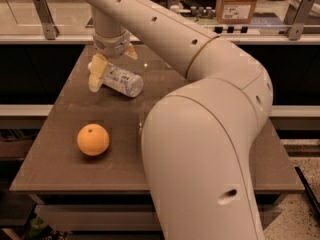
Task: Place blue plastic bottle upright
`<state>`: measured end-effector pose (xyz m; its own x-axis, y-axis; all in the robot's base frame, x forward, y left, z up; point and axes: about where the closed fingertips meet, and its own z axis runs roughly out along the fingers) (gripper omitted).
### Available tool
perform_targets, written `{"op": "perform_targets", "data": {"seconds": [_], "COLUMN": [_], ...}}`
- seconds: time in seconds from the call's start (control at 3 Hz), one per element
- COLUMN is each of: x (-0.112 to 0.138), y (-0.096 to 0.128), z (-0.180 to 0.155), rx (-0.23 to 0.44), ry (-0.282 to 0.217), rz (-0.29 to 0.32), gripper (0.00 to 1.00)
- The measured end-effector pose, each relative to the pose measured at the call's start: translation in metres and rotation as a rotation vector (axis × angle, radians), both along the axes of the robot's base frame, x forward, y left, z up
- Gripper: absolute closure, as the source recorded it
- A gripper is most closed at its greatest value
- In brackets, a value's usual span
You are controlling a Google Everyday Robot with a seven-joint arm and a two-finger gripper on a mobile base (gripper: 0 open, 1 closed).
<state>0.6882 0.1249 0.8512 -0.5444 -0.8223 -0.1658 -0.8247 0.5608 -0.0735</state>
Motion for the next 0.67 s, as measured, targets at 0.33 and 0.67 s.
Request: {"op": "perform_targets", "data": {"seconds": [0.33,0.67], "x": [0.0031,0.0056], "y": [0.0035,0.0065], "z": [-0.0025,-0.0052], "rx": [0.009,0.016], "ry": [-0.007,-0.013], "rz": [0.002,0.003], "gripper": [0.17,0.41]}}
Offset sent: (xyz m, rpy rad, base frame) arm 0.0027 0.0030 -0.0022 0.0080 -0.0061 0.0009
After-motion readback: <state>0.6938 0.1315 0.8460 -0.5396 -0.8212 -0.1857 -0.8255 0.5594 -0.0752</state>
